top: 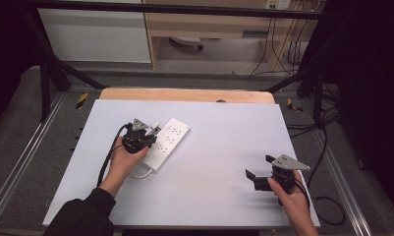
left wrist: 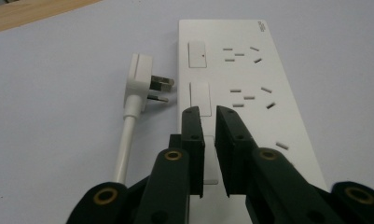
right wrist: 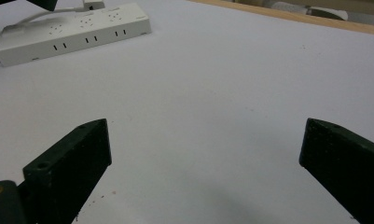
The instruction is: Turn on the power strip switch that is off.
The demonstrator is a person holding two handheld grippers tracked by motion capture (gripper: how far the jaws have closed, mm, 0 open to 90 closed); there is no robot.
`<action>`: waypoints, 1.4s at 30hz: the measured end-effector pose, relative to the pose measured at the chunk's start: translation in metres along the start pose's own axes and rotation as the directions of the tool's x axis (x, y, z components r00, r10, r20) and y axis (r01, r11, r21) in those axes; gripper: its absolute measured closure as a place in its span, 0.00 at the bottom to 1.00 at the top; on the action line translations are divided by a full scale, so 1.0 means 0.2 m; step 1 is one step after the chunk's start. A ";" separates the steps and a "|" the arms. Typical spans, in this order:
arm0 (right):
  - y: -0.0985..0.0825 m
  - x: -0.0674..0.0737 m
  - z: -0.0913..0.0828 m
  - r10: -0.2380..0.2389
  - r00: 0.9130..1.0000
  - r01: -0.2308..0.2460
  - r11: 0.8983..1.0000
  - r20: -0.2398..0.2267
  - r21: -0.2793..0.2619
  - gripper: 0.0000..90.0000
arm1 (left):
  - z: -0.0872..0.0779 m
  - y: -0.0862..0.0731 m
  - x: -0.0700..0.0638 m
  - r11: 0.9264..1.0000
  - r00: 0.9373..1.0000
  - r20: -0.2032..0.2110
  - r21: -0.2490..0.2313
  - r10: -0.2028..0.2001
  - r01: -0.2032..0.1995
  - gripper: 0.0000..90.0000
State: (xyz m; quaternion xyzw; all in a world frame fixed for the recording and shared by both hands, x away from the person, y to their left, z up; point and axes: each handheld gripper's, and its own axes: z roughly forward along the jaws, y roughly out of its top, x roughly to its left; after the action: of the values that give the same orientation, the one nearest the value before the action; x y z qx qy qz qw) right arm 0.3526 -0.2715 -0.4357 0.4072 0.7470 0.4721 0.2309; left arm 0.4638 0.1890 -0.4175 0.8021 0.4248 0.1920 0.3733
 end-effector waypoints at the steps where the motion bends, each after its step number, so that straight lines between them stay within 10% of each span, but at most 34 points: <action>1: 0.00 0.00 0.00 -0.002 1.000 0.002 1.000 -0.001 0.000 0.03 | 0.00 0.00 0.00 1.000 1.000 0.003 0.001 0.000 0.000 0.94; 42: 0.00 -0.01 -0.01 -0.002 1.000 0.002 1.000 0.004 -0.005 0.03 | 0.00 -0.06 0.01 1.000 1.000 0.021 0.004 0.005 -0.005 1.00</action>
State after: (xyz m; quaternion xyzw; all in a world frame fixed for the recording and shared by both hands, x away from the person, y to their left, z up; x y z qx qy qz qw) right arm 0.3523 -0.2730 -0.4351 0.4067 0.7458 0.4729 0.2337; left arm 0.4577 0.1954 -0.4270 0.8059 0.4190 0.1837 0.3758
